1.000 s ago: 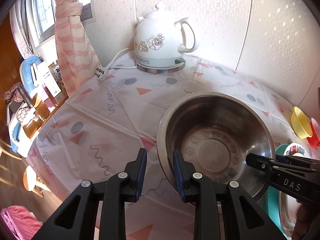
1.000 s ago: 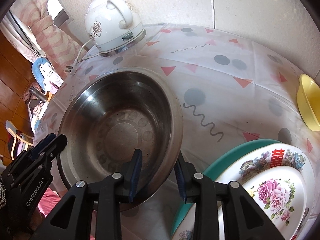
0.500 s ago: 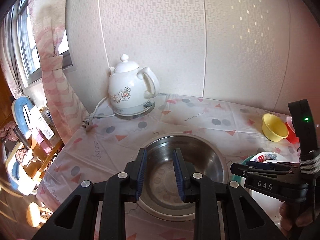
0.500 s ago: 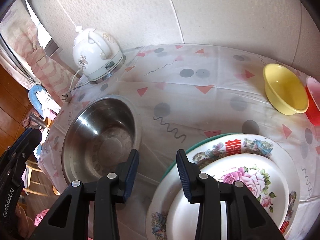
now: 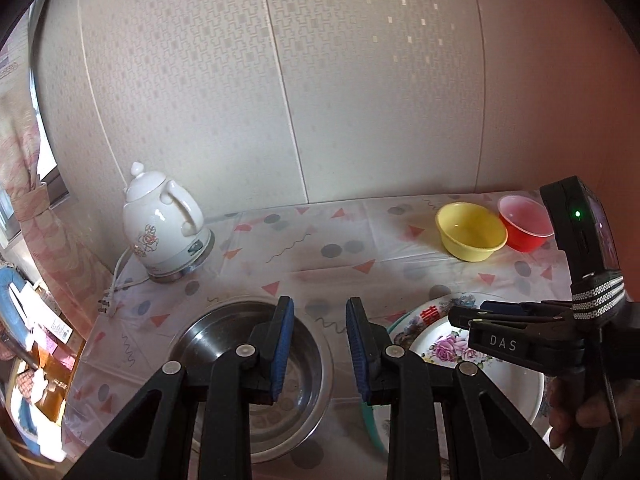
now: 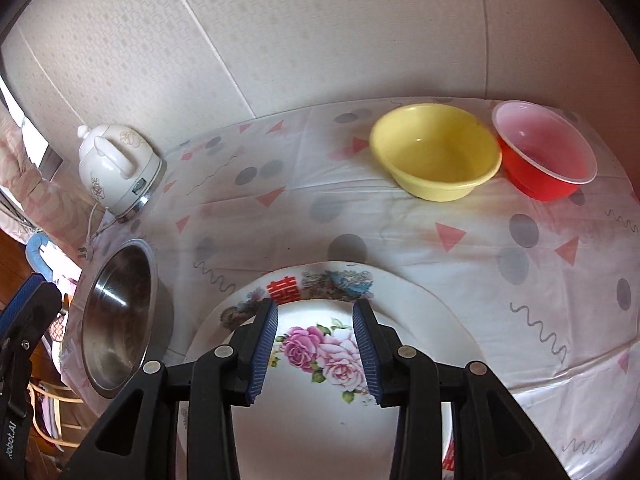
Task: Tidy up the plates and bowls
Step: 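Move the right gripper to the yellow bowl and grasp its rim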
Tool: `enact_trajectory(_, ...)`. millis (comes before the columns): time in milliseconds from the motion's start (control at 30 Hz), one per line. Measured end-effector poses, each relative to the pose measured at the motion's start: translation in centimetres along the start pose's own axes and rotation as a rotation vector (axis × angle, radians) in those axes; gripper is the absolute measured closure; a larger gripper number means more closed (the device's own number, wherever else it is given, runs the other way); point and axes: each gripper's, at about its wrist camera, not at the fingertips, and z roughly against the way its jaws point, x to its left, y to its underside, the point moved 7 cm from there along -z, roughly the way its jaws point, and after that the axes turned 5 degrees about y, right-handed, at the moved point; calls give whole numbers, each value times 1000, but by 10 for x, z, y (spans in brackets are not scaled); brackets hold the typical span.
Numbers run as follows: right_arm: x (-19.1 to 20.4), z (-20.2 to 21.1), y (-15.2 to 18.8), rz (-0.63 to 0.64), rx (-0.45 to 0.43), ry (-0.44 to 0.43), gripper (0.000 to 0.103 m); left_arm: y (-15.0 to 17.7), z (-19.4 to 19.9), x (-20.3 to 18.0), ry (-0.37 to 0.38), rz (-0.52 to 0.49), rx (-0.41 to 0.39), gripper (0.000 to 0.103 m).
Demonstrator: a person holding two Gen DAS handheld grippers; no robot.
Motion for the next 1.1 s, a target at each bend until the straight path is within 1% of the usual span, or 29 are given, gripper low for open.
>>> enact_trajectory(233, -42, 8, -6, -74, -22, 46, 63, -5, -13, -40, 69, -76, 13, 75)
enact_trajectory(433, -65, 6, -10, -123, -21, 67, 63, -7, -23, -58, 97, -111, 29, 75)
enact_trajectory(700, -78, 0, -16, -152, -18, 73, 64, -8, -41, -67, 107, -134, 56, 75)
enact_trajectory(1100, -91, -14, -20, -188, 5, 85, 63, -8, -65, -71, 107, -147, 89, 75)
